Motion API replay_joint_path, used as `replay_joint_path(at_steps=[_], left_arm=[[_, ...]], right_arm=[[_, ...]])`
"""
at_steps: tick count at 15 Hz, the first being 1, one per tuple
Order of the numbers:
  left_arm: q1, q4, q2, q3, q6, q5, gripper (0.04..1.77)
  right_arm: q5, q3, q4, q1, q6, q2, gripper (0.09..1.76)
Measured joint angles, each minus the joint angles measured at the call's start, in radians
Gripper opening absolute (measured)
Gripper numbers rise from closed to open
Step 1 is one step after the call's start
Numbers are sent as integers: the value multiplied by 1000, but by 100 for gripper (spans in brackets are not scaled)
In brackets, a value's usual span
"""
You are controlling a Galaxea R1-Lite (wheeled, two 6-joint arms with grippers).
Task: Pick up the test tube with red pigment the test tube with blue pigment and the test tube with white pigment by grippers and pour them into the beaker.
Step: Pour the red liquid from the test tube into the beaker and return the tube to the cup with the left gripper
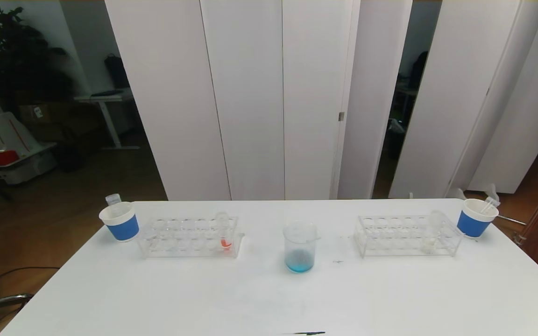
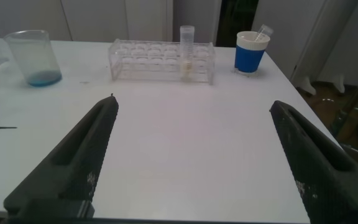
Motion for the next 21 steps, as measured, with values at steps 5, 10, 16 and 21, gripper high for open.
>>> replay_joint_path(at_steps=[5,10,16,21], left_arm=[[3,-3,-188,193,30,-81,175],[3,-17,-230,280,5,-123,175],[3,-62,-233,314,2,-143,175],[3,-94,-233,330,0,-137,175]], right_arm=[[0,0,0,0,0,0,175],[0,0,-1,0,0,0,175],[0,0,0,0,0,0,175],[0,0,0,0,0,0,175]])
